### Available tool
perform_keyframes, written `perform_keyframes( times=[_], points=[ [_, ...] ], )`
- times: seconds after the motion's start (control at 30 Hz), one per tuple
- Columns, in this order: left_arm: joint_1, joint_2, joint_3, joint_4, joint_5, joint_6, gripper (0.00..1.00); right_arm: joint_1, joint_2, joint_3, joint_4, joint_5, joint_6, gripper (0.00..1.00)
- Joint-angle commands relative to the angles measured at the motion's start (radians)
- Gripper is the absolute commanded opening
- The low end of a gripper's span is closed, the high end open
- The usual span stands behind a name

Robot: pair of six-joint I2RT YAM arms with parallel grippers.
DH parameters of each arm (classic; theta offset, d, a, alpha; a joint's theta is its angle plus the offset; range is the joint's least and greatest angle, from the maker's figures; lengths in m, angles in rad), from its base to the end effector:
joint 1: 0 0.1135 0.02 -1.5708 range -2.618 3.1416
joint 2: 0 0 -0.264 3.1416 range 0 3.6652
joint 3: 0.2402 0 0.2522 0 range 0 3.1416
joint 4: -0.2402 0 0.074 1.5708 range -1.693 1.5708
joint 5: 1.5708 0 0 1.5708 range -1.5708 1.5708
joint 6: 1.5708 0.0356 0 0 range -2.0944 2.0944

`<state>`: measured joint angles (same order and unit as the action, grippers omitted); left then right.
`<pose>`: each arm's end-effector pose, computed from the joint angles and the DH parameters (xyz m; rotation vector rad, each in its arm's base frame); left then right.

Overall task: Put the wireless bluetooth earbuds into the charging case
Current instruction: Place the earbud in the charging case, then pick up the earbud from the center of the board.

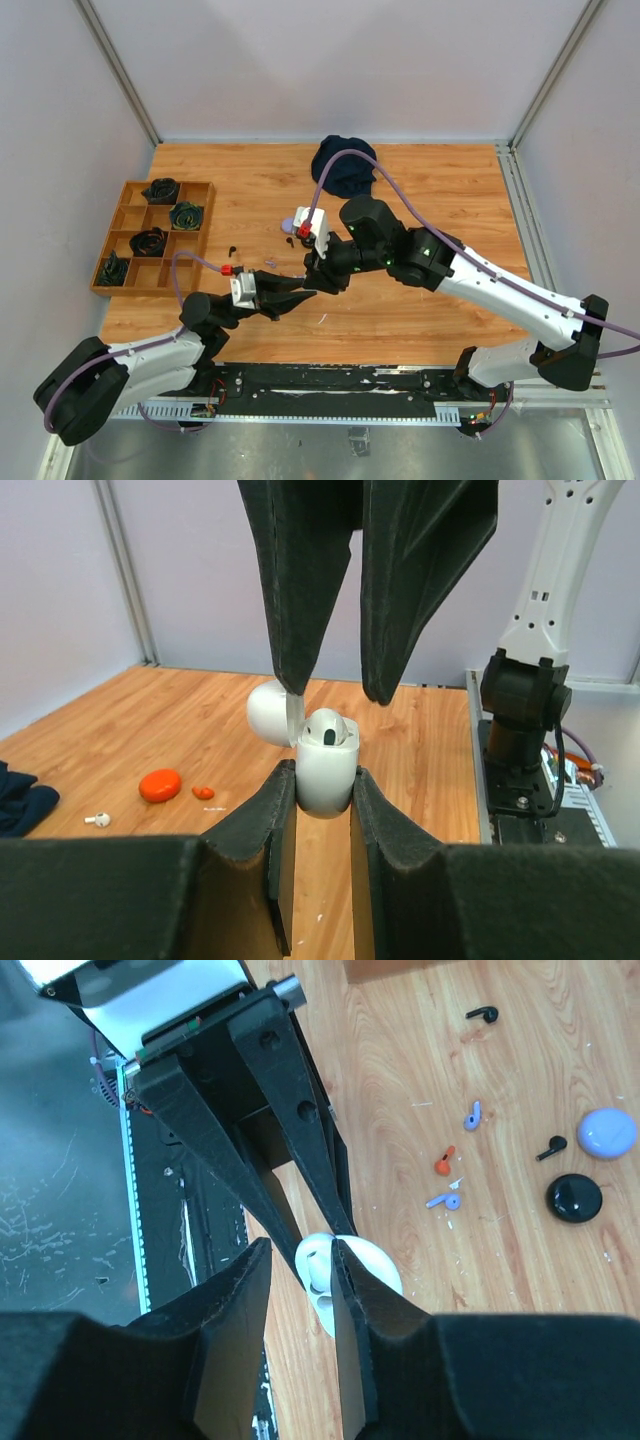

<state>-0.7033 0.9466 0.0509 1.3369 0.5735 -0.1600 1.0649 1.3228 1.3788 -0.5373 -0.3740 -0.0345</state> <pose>0.1092 -0.1179 0.2184 0.8284 0.9692 -1.0728 0.1298 0.2612 0.3934 -1.3405 1.7136 1.0011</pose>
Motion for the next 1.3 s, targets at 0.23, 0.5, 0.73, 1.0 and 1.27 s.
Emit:
perform_keyframes(
  times=[0.23,0.5,0.73,1.0,1.27],
  points=[
    [0.005,0.037,-0.038,0.042,-0.161,0.049,0.0,-0.073,-0.003,0.05,-0.029,0.18,-0.057,0.4],
    [0.022,0.082,-0.05,0.047,-0.263,0.086,0.0,-0.262,0.084,0.008,-0.014,0.288,-0.042,0.43],
    [0.115,0.207,-0.022,0.165,-0.14,0.027,0.0,-0.414,0.216,0.003,0.037,0.329,-0.014,0.44],
    [0.24,0.451,0.032,0.45,0.113,-0.114,0.0,-0.551,0.398,0.034,0.098,0.336,0.041,0.43],
    [0.246,0.481,0.04,0.449,0.156,-0.044,0.0,-0.623,0.575,0.116,0.133,0.342,0.057,0.41]
  ],
)
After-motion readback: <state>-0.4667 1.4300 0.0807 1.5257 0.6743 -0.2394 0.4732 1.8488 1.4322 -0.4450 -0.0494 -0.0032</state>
